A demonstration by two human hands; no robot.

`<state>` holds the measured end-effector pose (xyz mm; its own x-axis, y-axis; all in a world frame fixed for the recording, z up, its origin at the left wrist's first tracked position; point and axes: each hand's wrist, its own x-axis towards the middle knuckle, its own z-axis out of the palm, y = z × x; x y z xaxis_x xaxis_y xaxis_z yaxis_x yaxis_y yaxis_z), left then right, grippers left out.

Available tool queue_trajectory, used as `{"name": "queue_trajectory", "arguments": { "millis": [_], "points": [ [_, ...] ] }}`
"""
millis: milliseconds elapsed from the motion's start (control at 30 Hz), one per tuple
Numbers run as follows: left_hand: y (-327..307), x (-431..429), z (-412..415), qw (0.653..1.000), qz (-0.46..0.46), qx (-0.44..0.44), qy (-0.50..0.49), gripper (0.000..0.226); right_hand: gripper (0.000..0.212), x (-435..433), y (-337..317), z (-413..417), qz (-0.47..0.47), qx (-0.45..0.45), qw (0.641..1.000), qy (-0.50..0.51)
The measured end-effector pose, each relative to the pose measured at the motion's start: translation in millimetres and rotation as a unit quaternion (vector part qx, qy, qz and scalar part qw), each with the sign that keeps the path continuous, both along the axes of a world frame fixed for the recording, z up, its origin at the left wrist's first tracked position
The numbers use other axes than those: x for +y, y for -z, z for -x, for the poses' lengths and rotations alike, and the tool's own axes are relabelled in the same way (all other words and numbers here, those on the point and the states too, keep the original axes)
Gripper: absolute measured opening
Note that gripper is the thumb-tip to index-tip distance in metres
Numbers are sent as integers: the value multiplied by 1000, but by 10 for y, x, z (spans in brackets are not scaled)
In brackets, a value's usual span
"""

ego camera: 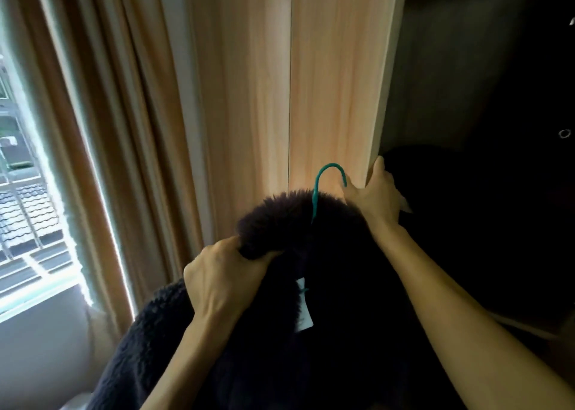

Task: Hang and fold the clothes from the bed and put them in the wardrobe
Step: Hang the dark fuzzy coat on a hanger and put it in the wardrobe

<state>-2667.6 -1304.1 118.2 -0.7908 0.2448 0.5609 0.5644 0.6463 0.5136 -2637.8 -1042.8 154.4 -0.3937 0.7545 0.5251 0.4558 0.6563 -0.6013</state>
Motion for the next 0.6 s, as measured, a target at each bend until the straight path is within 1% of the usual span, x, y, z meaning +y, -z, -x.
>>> {"name": "queue_trajectory", "arguments": {
  "millis": [133,233,300,400,467,600],
  "points": [
    [5,-348,-73,1000,-8,-8,-12,56,91,-454,3,99,-18,-12,996,-86],
    [-7,-584,-56,999,-11,-6,-36,57,92,-758,-69,227,-33,-49,989,-136],
    [-29,-701,-27,998,-14,-11,-53,59,85,-901,-135,340,-49,-86,983,-154],
    [-70,-833,-3,996,-26,-23,-78,56,81,-1031,-201,509,-74,-119,975,-174],
    [-93,-899,22,995,-28,-27,-95,54,71,-1096,-218,617,-73,-120,970,-199],
    [-103,-959,100,992,-23,-37,-115,56,57,-1223,-233,759,-61,-116,960,-246]
  ]
}}
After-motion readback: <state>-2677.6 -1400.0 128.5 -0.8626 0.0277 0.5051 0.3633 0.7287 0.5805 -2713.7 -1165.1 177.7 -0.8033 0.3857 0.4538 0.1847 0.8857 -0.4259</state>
